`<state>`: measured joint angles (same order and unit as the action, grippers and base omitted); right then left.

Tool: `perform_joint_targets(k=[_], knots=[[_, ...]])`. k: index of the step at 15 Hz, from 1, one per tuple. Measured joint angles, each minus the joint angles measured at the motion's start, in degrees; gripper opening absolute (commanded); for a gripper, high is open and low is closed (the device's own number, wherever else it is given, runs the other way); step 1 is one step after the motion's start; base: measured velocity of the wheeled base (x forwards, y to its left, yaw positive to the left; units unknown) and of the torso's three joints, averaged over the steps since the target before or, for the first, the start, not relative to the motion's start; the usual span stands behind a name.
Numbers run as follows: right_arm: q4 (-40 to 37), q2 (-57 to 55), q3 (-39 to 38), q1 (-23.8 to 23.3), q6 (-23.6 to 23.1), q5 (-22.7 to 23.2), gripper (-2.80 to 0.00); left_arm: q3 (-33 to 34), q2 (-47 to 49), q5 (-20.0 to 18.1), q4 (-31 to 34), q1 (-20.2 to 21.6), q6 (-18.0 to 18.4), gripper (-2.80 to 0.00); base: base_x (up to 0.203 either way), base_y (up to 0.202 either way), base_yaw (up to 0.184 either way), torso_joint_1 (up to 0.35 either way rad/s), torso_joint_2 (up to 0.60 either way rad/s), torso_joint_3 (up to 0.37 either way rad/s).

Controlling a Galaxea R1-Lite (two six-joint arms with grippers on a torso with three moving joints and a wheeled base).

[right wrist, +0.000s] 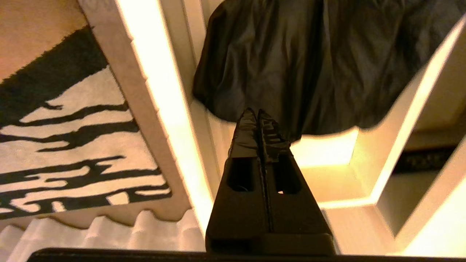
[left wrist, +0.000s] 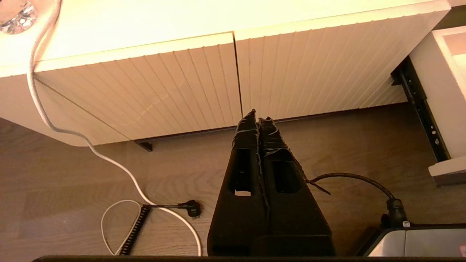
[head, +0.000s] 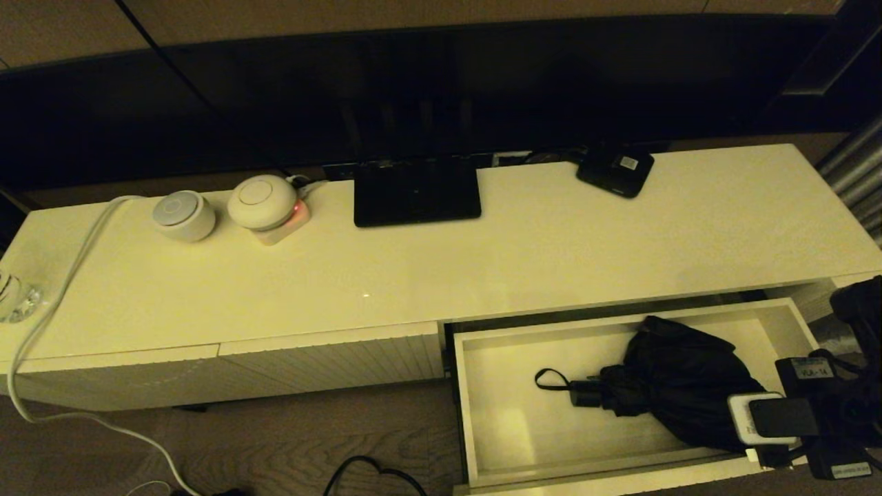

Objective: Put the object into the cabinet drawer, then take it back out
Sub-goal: Take the umbrella out of the drawer and put it on the table

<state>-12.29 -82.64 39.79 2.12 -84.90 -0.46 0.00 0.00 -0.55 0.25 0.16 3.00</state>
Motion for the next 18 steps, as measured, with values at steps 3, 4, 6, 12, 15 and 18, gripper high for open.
perform_joint_targets(k=[3, 4, 6, 12, 15, 18], knots=[[1.85, -3.20, 0.38, 1.81, -1.43, 0.77, -2.80, 0.00, 0.00, 0.02, 0.00, 0.00, -0.01, -2.80, 0.000, 0.000, 0.000, 0.000, 0.00, 0.000], [1.92, -4.00, 0.66, 2.11, -1.94, 0.76, -2.80, 0.00, 0.00, 0.02, 0.04, 0.00, -0.02, -2.80, 0.000, 0.000, 0.000, 0.000, 0.00, 0.000], [2.01, -5.01, 1.14, 2.40, -2.28, 0.67, -2.80, 0.00, 0.00, 0.02, 0.01, 0.00, 0.00, -2.80, 0.000, 0.000, 0.000, 0.000, 0.00, 0.000], [2.36, -5.67, 2.39, 1.68, -4.34, 0.62, -2.80, 0.00, 0.00, 0.03, 0.01, 0.00, -0.01, -2.80, 0.000, 0.000, 0.000, 0.000, 0.00, 0.000], [2.67, -6.48, 3.91, -0.84, -10.35, 1.24, -2.80, 0.00, 0.00, 0.02, 0.01, 0.00, 0.00, -2.80, 0.000, 0.000, 0.000, 0.000, 0.00, 0.000], [2.70, -7.36, 6.22, -1.71, -13.35, 2.18, 0.00, 0.00, 0.00, 0.02, 0.01, 0.00, 0.00, -2.80, 0.000, 0.000, 0.000, 0.000, 0.00, 0.000]])
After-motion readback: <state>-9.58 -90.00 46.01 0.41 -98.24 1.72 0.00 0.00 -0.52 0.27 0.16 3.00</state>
